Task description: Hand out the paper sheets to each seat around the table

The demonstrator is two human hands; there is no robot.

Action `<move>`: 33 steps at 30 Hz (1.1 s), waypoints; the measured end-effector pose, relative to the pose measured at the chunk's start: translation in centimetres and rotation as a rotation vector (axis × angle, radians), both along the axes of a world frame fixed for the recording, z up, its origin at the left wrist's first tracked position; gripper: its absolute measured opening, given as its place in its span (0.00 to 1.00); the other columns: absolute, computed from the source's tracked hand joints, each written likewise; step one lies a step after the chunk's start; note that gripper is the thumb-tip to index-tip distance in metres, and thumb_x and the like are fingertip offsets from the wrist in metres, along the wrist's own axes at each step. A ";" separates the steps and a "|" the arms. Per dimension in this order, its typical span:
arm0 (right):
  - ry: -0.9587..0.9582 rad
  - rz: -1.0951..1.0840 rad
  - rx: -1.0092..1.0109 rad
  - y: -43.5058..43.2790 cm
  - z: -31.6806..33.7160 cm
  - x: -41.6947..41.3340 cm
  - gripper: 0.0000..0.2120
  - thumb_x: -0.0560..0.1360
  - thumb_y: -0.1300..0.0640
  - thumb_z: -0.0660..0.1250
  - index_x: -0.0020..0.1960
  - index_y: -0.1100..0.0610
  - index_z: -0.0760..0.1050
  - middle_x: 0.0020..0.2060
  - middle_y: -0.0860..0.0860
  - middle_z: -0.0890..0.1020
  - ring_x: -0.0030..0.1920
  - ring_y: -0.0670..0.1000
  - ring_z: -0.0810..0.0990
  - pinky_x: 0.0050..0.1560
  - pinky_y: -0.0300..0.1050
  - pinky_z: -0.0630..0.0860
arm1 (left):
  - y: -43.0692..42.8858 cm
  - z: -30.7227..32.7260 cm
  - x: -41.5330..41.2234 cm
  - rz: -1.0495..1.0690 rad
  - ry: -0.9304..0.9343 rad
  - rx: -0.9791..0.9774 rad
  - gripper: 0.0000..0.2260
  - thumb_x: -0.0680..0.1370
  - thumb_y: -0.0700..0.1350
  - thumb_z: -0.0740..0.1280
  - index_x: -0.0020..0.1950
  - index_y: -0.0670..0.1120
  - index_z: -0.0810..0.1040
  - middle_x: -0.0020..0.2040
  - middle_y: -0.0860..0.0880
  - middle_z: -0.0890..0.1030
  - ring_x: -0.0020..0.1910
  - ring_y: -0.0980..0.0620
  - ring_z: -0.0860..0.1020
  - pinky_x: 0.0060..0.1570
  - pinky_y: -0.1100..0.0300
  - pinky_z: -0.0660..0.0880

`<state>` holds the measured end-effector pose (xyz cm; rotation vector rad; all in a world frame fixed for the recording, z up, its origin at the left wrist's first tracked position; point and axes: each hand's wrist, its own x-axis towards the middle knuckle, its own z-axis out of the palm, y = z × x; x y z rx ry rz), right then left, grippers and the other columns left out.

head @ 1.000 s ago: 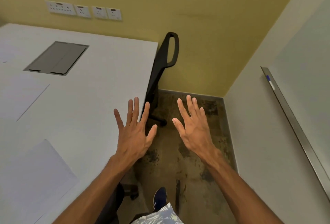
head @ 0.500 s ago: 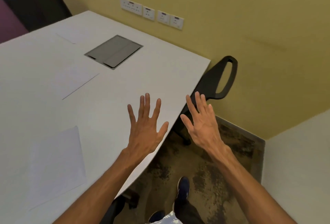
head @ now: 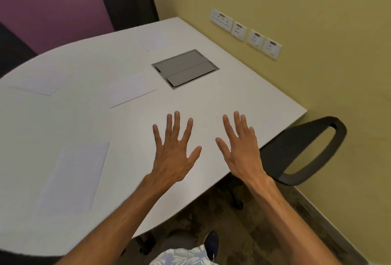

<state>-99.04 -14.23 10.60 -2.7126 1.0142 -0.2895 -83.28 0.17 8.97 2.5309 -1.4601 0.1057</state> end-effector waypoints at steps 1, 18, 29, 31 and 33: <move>-0.008 0.027 0.006 -0.9 -0.1 0.4 0.32 0.83 0.37 0.47 0.81 0.44 0.37 0.81 0.48 0.35 0.80 0.52 0.32 0.80 0.57 0.38 | -0.3 0.1 0.1 0.028 0.008 0.008 0.37 0.80 0.69 0.47 0.83 0.53 0.43 0.83 0.43 0.38 0.81 0.41 0.36 0.74 0.30 0.38; -0.091 0.291 0.068 -9.9 -2.6 16.0 0.32 0.84 0.39 0.51 0.82 0.46 0.42 0.82 0.50 0.41 0.81 0.51 0.37 0.80 0.55 0.41 | -4.6 -1.2 10.1 0.336 0.111 0.069 0.37 0.78 0.70 0.43 0.82 0.54 0.38 0.81 0.45 0.33 0.80 0.44 0.31 0.77 0.36 0.38; 0.049 0.394 0.107 -14.3 -6.5 33.2 0.32 0.83 0.39 0.49 0.82 0.48 0.42 0.82 0.52 0.43 0.82 0.54 0.40 0.80 0.58 0.45 | -8.1 -5.6 25.5 0.492 0.161 0.098 0.37 0.78 0.69 0.45 0.82 0.52 0.39 0.82 0.44 0.35 0.80 0.43 0.34 0.78 0.38 0.38; 0.067 0.416 0.122 -15.1 -7.6 36.1 0.32 0.84 0.40 0.50 0.83 0.49 0.44 0.82 0.53 0.45 0.82 0.55 0.42 0.80 0.59 0.48 | -8.4 -6.9 28.3 0.523 0.169 0.131 0.38 0.78 0.69 0.43 0.82 0.52 0.38 0.82 0.43 0.35 0.80 0.43 0.34 0.78 0.38 0.38; 0.094 0.437 0.129 -15.9 -9.0 38.9 0.32 0.84 0.41 0.51 0.83 0.49 0.45 0.82 0.54 0.46 0.82 0.56 0.43 0.80 0.60 0.49 | -8.8 -8.6 31.0 0.547 0.184 0.141 0.38 0.77 0.68 0.41 0.82 0.51 0.38 0.82 0.43 0.35 0.81 0.42 0.34 0.78 0.38 0.39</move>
